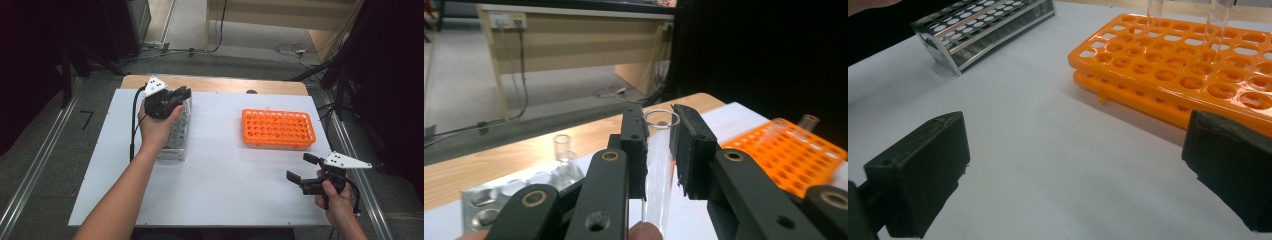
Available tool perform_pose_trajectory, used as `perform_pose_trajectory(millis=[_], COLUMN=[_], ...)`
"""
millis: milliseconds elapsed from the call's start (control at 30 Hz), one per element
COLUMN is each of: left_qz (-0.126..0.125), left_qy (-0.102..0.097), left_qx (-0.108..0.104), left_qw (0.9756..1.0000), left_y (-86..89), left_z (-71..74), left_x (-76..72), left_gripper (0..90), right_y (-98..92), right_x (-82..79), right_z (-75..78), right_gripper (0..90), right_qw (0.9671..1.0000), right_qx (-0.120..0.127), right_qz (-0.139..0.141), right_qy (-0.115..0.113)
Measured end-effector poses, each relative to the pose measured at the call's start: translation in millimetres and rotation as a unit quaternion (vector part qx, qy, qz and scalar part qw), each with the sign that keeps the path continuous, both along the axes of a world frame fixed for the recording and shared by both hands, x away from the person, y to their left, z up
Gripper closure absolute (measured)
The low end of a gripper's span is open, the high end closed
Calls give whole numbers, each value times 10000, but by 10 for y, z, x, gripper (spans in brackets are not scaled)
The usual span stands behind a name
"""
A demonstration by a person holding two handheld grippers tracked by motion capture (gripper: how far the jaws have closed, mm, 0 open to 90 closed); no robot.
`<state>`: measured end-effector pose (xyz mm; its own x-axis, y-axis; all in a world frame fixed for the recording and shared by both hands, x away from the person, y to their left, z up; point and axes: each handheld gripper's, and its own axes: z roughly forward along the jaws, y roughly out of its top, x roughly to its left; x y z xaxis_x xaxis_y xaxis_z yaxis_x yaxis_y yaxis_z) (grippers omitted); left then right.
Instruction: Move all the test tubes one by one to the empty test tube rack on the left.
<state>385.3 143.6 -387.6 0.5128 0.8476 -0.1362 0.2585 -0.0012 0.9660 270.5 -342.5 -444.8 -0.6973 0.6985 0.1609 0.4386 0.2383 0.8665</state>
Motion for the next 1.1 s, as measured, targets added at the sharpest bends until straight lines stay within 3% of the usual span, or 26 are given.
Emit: perform_pose_trajectory(millis=[300,467,867,1100], left_qz=[320,487,606,577], left_qy=[-42,-26,103,220], left_qx=[-56,39,96,306], left_qw=[9995,9988,9981,9976], left_y=[57,64,12,-28], left_z=[-59,-130,-248,-313], left_x=[265,389,594,638], left_gripper=[758,758,758,757], right_y=[1,5,-22,-30], right_x=[0,-12,-18,-23], right_z=[-12,-6,-1,0], right_gripper=[0,0,0,0], right_qw=[10000,10000,9999,9999], right_qx=[42,50,132,139], right_qz=[-3,14,0,-1], right_qy=[46,30,52,34])
